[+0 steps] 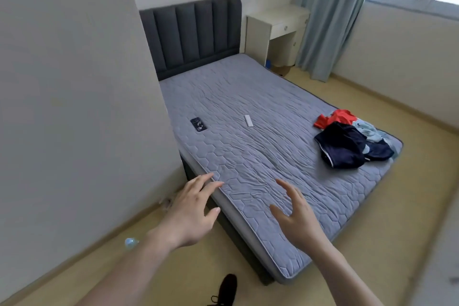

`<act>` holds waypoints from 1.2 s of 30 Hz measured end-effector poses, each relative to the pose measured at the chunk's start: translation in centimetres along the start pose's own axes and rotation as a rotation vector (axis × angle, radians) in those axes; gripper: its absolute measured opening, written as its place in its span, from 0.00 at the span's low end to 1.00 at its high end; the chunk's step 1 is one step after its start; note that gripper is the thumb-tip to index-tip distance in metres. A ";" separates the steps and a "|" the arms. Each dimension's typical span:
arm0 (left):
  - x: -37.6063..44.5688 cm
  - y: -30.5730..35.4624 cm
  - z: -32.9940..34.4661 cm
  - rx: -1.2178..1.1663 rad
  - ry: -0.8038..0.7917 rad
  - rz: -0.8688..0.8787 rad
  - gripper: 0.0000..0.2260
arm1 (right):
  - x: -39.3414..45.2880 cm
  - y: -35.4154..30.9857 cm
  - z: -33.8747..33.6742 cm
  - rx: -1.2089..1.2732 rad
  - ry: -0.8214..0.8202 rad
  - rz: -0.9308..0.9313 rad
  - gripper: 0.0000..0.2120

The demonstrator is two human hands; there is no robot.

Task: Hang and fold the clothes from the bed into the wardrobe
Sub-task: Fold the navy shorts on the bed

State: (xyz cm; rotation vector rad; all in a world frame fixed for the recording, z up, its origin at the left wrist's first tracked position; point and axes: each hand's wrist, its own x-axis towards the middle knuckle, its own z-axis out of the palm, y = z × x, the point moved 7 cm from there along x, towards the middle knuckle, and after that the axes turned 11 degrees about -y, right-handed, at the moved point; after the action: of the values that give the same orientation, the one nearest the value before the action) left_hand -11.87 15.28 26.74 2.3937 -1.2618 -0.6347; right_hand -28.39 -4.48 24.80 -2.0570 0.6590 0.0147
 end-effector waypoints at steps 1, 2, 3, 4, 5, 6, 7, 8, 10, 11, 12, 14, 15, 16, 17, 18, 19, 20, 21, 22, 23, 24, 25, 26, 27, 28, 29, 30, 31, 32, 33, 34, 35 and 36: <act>1.9 0.6 0.1 0.000 -0.012 0.015 0.26 | 0.7 0.8 -1.3 -0.001 0.014 0.009 0.29; 3.8 1.2 0.2 0.000 -0.025 0.032 0.26 | 1.3 1.6 -2.5 -0.007 0.029 0.017 0.29; 5.8 1.8 0.4 -0.002 -0.038 0.047 0.26 | 1.7 2.4 -3.8 -0.013 0.044 0.028 0.29; 7.7 2.4 0.7 -0.006 -0.054 0.059 0.26 | 2.1 3.1 -5.0 -0.019 0.056 0.043 0.29; 9.6 3.1 1.0 -0.006 -0.073 0.070 0.26 | 2.4 3.9 -6.4 -0.023 0.071 0.062 0.29; 11.5 3.8 1.3 -0.007 -0.093 0.084 0.26 | 2.7 4.7 -7.8 -0.025 0.088 0.083 0.29; 13.2 4.6 1.9 -0.013 -0.116 0.103 0.26 | 2.8 5.4 -9.1 -0.028 0.104 0.099 0.29; 14.9 5.6 2.4 -0.017 -0.136 0.124 0.26 | 2.9 6.0 -10.3 -0.032 0.123 0.107 0.29; 18.5 7.8 3.4 0.022 -0.177 0.167 0.26 | 3.4 7.4 -13.0 -0.048 0.161 0.129 0.29; 20.0 9.1 3.8 0.045 -0.200 0.188 0.26 | 3.5 8.4 -14.3 -0.049 0.176 0.149 0.29; 21.3 10.4 4.2 0.049 -0.218 0.209 0.26 | 3.5 9.2 -15.6 -0.042 0.190 0.171 0.29; 23.5 13.0 4.8 0.012 -0.232 0.250 0.26 | 3.4 10.8 -18.1 -0.024 0.225 0.198 0.29; 24.6 14.4 5.1 -0.003 -0.236 0.266 0.26 | 3.5 11.5 -19.3 -0.023 0.239 0.203 0.30; 25.8 15.8 5.5 -0.010 -0.241 0.278 0.26 | 3.7 12.3 -20.6 -0.019 0.249 0.209 0.30; 27.0 17.2 6.0 -0.013 -0.247 0.290 0.26 | 4.0 13.1 -22.0 -0.016 0.257 0.212 0.29; 28.0 18.7 6.5 -0.013 -0.252 0.299 0.26 | 4.4 14.1 -23.3 -0.015 0.260 0.214 0.29; 29.1 20.3 7.1 -0.012 -0.252 0.306 0.26 | 4.8 15.2 -24.6 -0.012 0.260 0.214 0.29; 30.2 21.9 7.7 -0.011 -0.248 0.311 0.26 | 5.3 16.3 -26.0 -0.007 0.258 0.213 0.29; 31.3 23.6 8.3 -0.011 -0.242 0.313 0.26 | 5.8 17.4 -27.5 -0.007 0.253 0.208 0.29; 32.4 25.2 9.0 -0.006 -0.234 0.311 0.26 | 6.3 18.6 -29.0 -0.009 0.247 0.199 0.29; 33.5 26.7 9.7 0.001 -0.224 0.305 0.26 | 6.8 19.9 -30.5 -0.012 0.239 0.188 0.28; 34.8 28.0 10.6 0.006 -0.218 0.287 0.26 | 7.3 21.2 -32.0 -0.014 0.224 0.179 0.28; 36.0 29.2 11.5 0.005 -0.214 0.261 0.26 | 7.8 22.7 -33.6 -0.014 0.207 0.172 0.28; 37.3 30.5 12.4 0.004 -0.212 0.237 0.26 | 8.2 24.2 -35.2 -0.011 0.193 0.165 0.28; 38.4 31.8 13.3 -0.001 -0.214 0.213 0.26 | 8.5 25.7 -36.7 -0.009 0.177 0.164 0.28; 39.4 33.1 14.2 -0.011 -0.219 0.187 0.26 | 8.6 27.2 -38.2 -0.001 0.153 0.170 0.28; 40.4 34.4 15.0 -0.020 -0.223 0.167 0.26 | 8.8 28.6 -39.6 0.011 0.133 0.181 0.28; 41.4 35.8 15.7 -0.030 -0.227 0.151 0.26 | 8.9 29.9 -41.0 0.021 0.118 0.192 0.28; 42.3 37.0 16.3 -0.043 -0.229 0.137 0.26 | 9.0 31.0 -42.4 0.022 0.103 0.200 0.28; 43.1 38.1 16.7 -0.055 -0.227 0.127 0.26 | 9.3 32.1 -43.7 0.016 0.087 0.206 0.28; 43.8 39.0 17.2 -0.061 -0.225 0.119 0.26 | 9.6 33.0 -44.9 0.007 0.074 0.210 0.28; 44.4 39.7 17.5 -0.064 -0.227 0.109 0.26 | 10.0 33.9 -46.1 -0.002 0.064 0.212 0.28; 45.0 40.2 17.9 -0.064 -0.226 0.098 0.26 | 10.4 34.6 -47.2 -0.004 0.057 0.215 0.29; 45.4 40.6 18.2 -0.062 -0.225 0.086 0.26 | 10.8 35.3 -48.2 0.000 0.054 0.218 0.29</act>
State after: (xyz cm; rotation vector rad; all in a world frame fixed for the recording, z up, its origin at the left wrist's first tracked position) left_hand -26.42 -46.44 22.10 2.2531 -1.4043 -0.9237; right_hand -47.01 -62.13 20.89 -1.9824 0.9138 0.0848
